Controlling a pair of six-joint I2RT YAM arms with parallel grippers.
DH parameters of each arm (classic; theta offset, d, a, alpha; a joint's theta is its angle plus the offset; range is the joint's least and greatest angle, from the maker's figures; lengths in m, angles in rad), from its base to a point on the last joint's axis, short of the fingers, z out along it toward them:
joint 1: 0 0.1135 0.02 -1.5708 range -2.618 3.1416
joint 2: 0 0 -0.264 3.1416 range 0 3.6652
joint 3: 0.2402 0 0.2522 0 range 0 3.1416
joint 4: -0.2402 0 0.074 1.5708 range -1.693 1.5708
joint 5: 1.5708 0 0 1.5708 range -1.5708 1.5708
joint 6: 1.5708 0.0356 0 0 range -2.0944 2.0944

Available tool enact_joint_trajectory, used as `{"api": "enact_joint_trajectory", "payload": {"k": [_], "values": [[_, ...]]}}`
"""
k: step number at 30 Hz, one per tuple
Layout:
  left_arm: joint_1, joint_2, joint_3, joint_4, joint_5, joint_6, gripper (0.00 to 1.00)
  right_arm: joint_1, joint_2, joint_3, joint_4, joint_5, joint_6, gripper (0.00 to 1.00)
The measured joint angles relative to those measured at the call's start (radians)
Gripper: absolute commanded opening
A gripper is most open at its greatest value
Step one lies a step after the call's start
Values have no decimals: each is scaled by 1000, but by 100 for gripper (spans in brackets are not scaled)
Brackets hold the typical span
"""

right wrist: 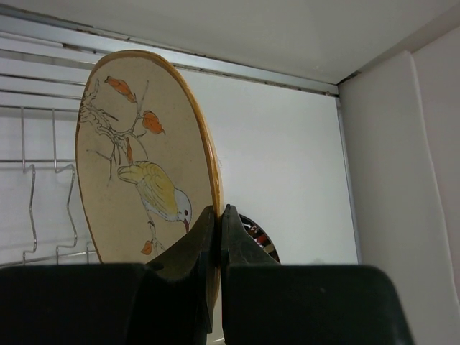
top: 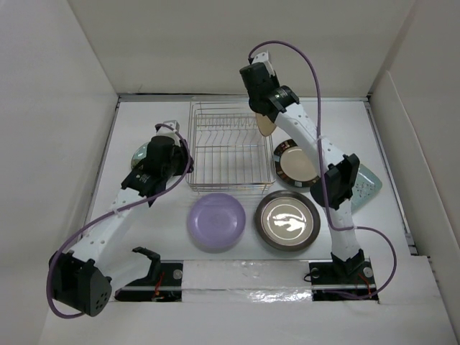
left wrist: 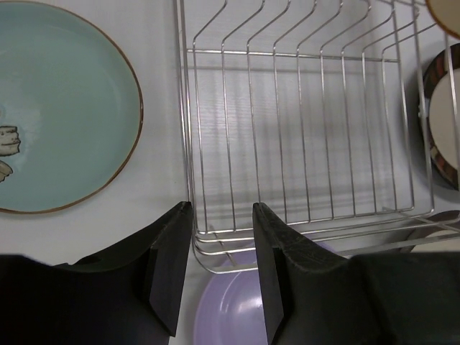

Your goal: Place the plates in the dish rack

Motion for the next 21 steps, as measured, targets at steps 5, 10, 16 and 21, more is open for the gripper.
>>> {"api": "enact_joint_trajectory", "payload": {"k": [5,10,16,21], "values": [[-11,-51,0,19,12,0,37,24,20,32,-10,60,-27,0],[-34,-56,0,18,11,0,37,42,64,58,-16,102,-32,0],[-34,-61,0,19,6,1,37,54,90,56,-14,108,-5,0],[-34,-61,0,19,-1,1,36,53,88,11,16,111,37,0]]}}
